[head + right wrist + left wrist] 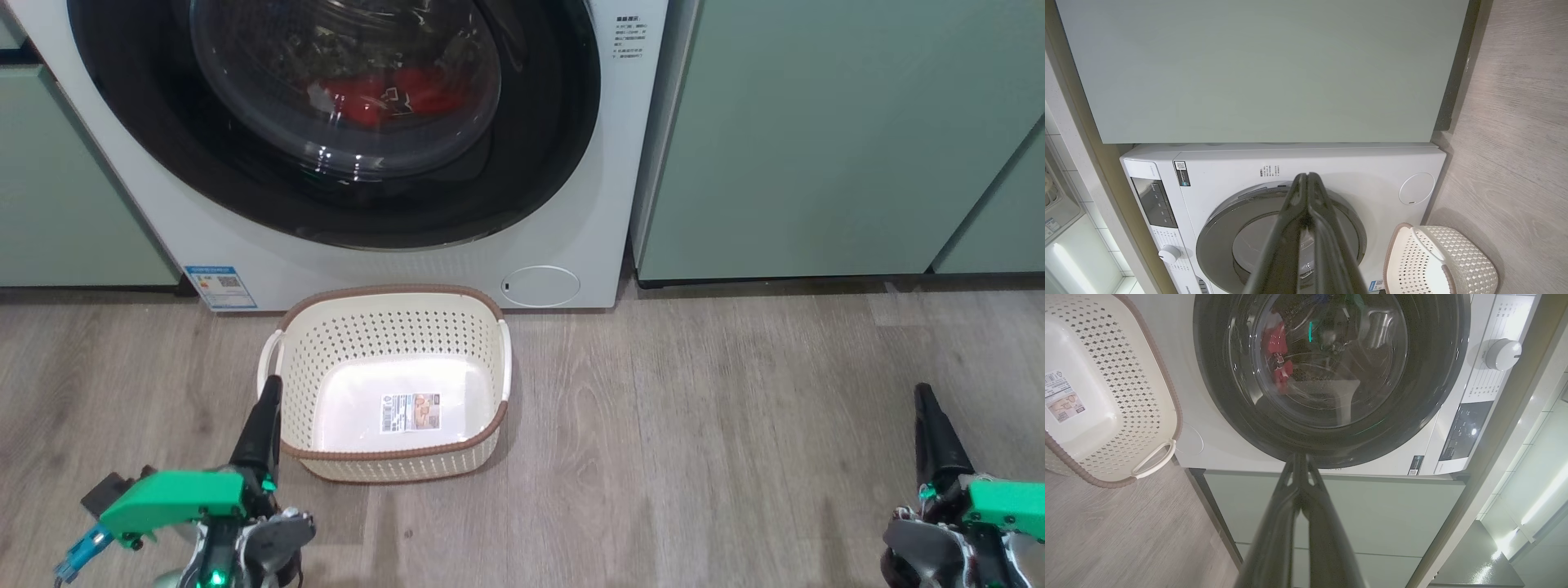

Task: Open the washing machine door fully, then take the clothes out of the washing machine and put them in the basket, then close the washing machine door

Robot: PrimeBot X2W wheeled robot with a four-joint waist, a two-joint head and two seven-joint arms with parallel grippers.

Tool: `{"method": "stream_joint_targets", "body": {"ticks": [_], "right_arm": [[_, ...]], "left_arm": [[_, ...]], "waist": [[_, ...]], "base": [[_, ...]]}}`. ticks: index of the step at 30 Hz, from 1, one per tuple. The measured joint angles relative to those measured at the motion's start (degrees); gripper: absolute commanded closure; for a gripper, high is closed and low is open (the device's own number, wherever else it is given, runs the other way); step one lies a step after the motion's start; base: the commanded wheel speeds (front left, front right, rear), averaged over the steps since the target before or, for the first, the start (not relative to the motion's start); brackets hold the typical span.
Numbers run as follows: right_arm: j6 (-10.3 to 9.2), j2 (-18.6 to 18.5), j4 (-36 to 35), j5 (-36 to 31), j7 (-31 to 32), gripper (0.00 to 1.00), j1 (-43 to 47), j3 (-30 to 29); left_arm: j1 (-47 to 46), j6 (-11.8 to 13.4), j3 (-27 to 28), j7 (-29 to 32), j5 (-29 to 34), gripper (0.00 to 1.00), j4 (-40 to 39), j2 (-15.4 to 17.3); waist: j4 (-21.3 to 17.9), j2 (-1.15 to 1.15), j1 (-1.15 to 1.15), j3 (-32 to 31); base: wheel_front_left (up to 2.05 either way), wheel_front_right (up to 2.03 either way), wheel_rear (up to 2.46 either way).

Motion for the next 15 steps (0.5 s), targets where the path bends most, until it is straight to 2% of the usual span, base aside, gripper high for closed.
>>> {"method": "stream_joint_targets", "body": {"ticks": [3, 4, 10, 15], "right_arm": [[0.0, 0.0, 0.0, 0.0, 0.0, 1.0, 0.0, 0.0], [0.02, 0.02, 0.48, 0.0, -0.01, 0.0, 0.08, 0.03], [0.01, 0.59, 6.16, 0.0, -0.02, 0.0, 3.15, 0.15], [0.01, 0.62, 6.38, -0.02, -0.6, 0.0, 3.87, 0.73]], "left_arm": [[0.0, 0.0, 0.0, 0.0, 0.0, 1.0, 0.0, 0.0], [0.14, 0.0, -0.02, -0.02, 0.0, 0.0, 0.45, -0.03], [4.74, 0.01, -0.16, -0.03, 0.0, 0.0, 5.98, -0.45], [6.0, 0.02, -0.31, -0.65, 0.24, 0.0, 6.49, -0.56]], "waist": [[0.0, 0.0, 0.0, 0.0], [0.0, 0.0, 0.0, 0.0], [0.0, 0.0, 0.0, 0.04], [0.01, 0.0, 0.0, 0.11]], "base": [[0.0, 0.0, 0.0], [0.0, 0.0, 0.0], [0.0, 0.0, 0.0], [0.0, 0.0, 0.0]]}}
